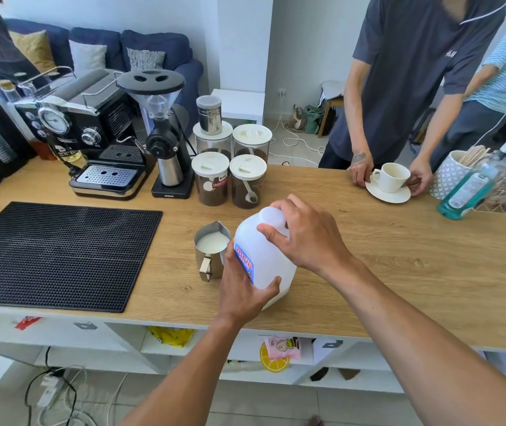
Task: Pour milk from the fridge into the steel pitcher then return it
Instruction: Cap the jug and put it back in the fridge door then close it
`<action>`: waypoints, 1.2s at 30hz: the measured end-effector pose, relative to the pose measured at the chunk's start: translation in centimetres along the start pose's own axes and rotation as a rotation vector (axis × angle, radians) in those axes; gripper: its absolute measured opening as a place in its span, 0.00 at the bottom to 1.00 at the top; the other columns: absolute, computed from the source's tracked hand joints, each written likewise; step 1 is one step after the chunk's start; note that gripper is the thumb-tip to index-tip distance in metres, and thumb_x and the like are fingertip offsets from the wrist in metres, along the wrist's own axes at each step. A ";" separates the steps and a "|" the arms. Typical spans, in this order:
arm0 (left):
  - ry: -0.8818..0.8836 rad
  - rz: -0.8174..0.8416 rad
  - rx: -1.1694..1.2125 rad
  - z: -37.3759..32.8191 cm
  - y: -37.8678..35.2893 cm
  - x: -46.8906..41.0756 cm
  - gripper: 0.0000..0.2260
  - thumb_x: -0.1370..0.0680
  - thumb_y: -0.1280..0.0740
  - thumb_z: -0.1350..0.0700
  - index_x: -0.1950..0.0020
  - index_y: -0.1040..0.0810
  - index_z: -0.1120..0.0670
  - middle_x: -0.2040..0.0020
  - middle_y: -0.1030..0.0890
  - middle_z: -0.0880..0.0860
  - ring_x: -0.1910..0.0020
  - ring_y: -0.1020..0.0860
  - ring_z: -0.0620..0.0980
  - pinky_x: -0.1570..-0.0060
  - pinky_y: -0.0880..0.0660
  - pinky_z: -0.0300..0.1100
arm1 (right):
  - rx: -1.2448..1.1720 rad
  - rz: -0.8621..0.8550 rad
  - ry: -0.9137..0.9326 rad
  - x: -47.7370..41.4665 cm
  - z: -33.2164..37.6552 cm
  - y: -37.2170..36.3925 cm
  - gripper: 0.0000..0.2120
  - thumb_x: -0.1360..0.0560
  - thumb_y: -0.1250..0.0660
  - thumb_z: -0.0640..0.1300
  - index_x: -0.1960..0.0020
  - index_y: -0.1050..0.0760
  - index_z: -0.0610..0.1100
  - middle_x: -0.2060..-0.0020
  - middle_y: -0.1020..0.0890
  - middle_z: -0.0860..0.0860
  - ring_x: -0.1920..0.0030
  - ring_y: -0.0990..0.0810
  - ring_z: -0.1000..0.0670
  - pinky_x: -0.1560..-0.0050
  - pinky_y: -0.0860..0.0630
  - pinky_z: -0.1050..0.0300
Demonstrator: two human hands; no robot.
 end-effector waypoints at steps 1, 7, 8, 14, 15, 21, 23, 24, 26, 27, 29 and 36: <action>-0.004 0.002 -0.001 0.0 0.0 0.0 0.51 0.36 0.23 0.42 0.22 0.49 0.51 0.28 0.36 0.48 0.29 0.33 0.47 0.35 0.28 0.51 | 0.015 -0.023 0.002 0.0 0.1 0.0 0.24 0.25 0.39 0.65 0.40 0.24 0.47 0.53 0.23 0.52 0.56 0.22 0.47 0.59 0.35 0.56; 0.003 -0.017 -0.016 -0.3 0.1 0.4 0.50 0.36 0.24 0.40 0.24 0.51 0.46 0.28 0.34 0.49 0.31 0.31 0.49 0.38 0.26 0.53 | -0.374 0.052 -0.040 0.9 -1.1 -1.0 0.25 0.27 0.37 0.66 0.36 0.27 0.52 0.55 0.29 0.59 0.55 0.26 0.55 0.56 0.28 0.57; 0.004 -0.020 -0.017 -0.3 0.1 0.5 0.50 0.36 0.24 0.40 0.24 0.51 0.46 0.29 0.34 0.49 0.31 0.31 0.49 0.38 0.26 0.53 | -0.428 0.066 -0.043 1.2 -1.3 -1.2 0.27 0.27 0.37 0.65 0.34 0.28 0.52 0.53 0.28 0.58 0.53 0.27 0.56 0.54 0.27 0.56; 0.009 0.012 -0.009 0.2 -0.1 0.5 0.51 0.37 0.23 0.39 0.24 0.50 0.49 0.28 0.35 0.49 0.30 0.32 0.50 0.36 0.27 0.53 | -0.630 0.169 -0.249 4.3 -3.6 -4.2 0.23 0.22 0.39 0.57 0.29 0.33 0.49 0.42 0.24 0.56 0.43 0.24 0.54 0.43 0.27 0.55; 0.018 0.019 -0.006 0.5 -0.1 0.6 0.51 0.37 0.23 0.38 0.24 0.49 0.49 0.29 0.35 0.48 0.30 0.32 0.49 0.36 0.27 0.53 | -0.627 0.181 -0.267 4.8 -4.0 -4.7 0.21 0.21 0.40 0.57 0.31 0.31 0.49 0.42 0.22 0.55 0.44 0.22 0.52 0.43 0.26 0.54; 0.025 0.064 0.008 1.4 -0.1 0.9 0.48 0.38 0.20 0.41 0.27 0.46 0.42 0.33 0.34 0.41 0.33 0.30 0.44 0.37 0.27 0.44 | -0.614 0.241 -0.360 6.5 -5.1 -7.1 0.14 0.20 0.41 0.57 0.39 0.27 0.51 0.48 0.17 0.56 0.49 0.20 0.56 0.48 0.21 0.49; 0.031 0.061 -0.013 1.3 0.0 0.8 0.47 0.38 0.19 0.42 0.28 0.46 0.40 0.34 0.34 0.40 0.35 0.30 0.43 0.40 0.27 0.42 | -0.594 0.228 -0.376 6.5 -4.9 -7.3 0.14 0.19 0.42 0.55 0.39 0.28 0.50 0.50 0.17 0.54 0.51 0.20 0.55 0.52 0.22 0.52; 0.037 0.059 -0.018 1.2 0.0 0.8 0.47 0.38 0.19 0.42 0.29 0.47 0.40 0.34 0.34 0.40 0.35 0.30 0.43 0.41 0.27 0.41 | -0.581 0.220 -0.382 6.5 -4.8 -7.5 0.13 0.18 0.42 0.54 0.39 0.28 0.49 0.51 0.17 0.53 0.52 0.20 0.53 0.53 0.22 0.52; 0.052 0.065 -0.014 1.3 0.0 0.9 0.46 0.38 0.19 0.42 0.30 0.47 0.38 0.34 0.33 0.41 0.35 0.29 0.43 0.42 0.27 0.40 | -0.570 0.206 -0.395 6.5 -4.7 -7.8 0.12 0.19 0.41 0.52 0.38 0.29 0.49 0.51 0.17 0.51 0.52 0.19 0.51 0.53 0.22 0.51; 0.057 0.068 -0.007 1.3 -0.1 0.9 0.46 0.38 0.19 0.42 0.30 0.47 0.38 0.33 0.32 0.42 0.36 0.29 0.43 0.43 0.27 0.39 | -0.568 0.201 -0.399 6.5 -4.6 -8.0 0.12 0.19 0.41 0.51 0.38 0.29 0.49 0.50 0.18 0.51 0.51 0.19 0.50 0.52 0.22 0.51; 0.062 0.076 -0.002 1.4 -0.1 0.8 0.47 0.38 0.19 0.41 0.30 0.48 0.38 0.33 0.31 0.43 0.36 0.29 0.42 0.44 0.29 0.35 | -0.563 0.196 -0.411 6.5 -4.6 -8.1 0.13 0.19 0.41 0.51 0.36 0.30 0.49 0.48 0.18 0.51 0.49 0.20 0.50 0.50 0.23 0.50; 0.040 0.100 -0.028 1.1 0.0 0.7 0.45 0.37 0.20 0.40 0.30 0.47 0.37 0.32 0.33 0.43 0.34 0.28 0.46 0.41 0.28 0.41 | -0.529 0.199 -0.422 6.1 -4.4 -8.0 0.12 0.18 0.43 0.48 0.36 0.30 0.46 0.46 0.19 0.48 0.47 0.21 0.46 0.49 0.25 0.50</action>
Point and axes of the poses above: each hand's wrist, its own x-axis away from the middle knuckle, its own y-axis out of the back of the hand, z = x × y, the point moved 7 cm from there along -x, towards the middle knuckle
